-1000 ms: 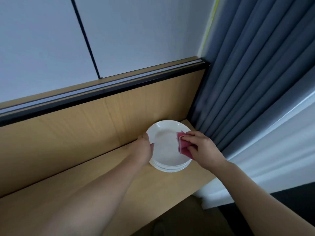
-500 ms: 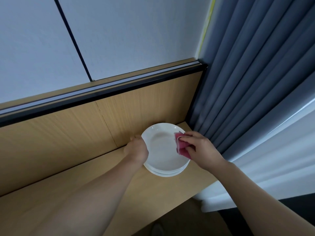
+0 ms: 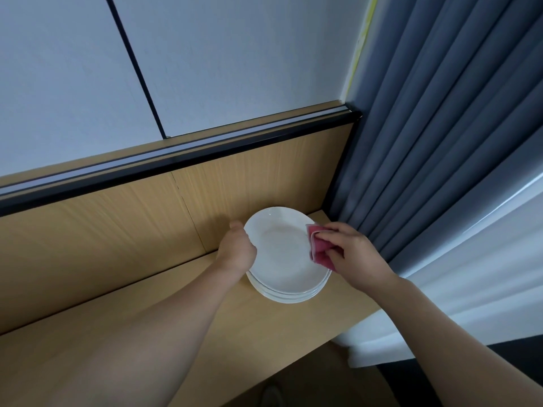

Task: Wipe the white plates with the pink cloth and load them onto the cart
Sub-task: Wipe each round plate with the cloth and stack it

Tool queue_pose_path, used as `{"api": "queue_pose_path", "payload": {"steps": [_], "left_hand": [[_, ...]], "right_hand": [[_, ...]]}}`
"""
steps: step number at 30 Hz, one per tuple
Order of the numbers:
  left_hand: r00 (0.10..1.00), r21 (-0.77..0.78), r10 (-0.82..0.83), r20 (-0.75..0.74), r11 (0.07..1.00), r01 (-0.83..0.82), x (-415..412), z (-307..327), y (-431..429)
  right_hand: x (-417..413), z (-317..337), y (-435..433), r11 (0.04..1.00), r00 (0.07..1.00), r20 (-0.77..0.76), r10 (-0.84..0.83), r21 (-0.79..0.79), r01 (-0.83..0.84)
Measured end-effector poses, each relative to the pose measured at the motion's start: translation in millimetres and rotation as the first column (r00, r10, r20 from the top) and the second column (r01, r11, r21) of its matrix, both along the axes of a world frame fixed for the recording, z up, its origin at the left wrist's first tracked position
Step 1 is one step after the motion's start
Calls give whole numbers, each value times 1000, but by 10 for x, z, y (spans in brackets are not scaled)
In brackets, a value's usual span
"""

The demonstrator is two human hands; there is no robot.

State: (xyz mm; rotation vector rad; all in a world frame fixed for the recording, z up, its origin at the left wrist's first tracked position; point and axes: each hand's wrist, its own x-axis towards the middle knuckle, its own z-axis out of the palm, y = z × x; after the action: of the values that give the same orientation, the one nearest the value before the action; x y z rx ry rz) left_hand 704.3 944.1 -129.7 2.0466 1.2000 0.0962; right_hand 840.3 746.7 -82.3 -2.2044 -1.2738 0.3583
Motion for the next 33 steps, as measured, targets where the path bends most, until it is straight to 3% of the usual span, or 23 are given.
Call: {"api": "queue_pose_path", "payload": {"steps": [6, 14, 20, 27, 33], "left_hand": [[987, 7, 79, 142, 997, -81, -379, 69, -31], [937, 11, 303, 177, 951, -309, -1341, 94, 26], [872, 8, 454, 186, 886, -463, -2198, -36, 47], [791, -86, 601, 119, 800, -594, -3094, -319, 32], [778, -97, 629, 8, 774, -625, -3626, -513, 123]], "right_hand": [[-124, 92, 58, 998, 1000, -13, 20, 59, -19], [-655, 130, 411, 977, 986, -9, 167, 136, -165], [-1268, 93, 723, 947, 950, -45, 309, 111, -303], [-2014, -51, 1087, 899, 899, -86, 429, 137, -416], [-2564, -233, 1299, 869, 869, -22, 495, 25, -494]]}}
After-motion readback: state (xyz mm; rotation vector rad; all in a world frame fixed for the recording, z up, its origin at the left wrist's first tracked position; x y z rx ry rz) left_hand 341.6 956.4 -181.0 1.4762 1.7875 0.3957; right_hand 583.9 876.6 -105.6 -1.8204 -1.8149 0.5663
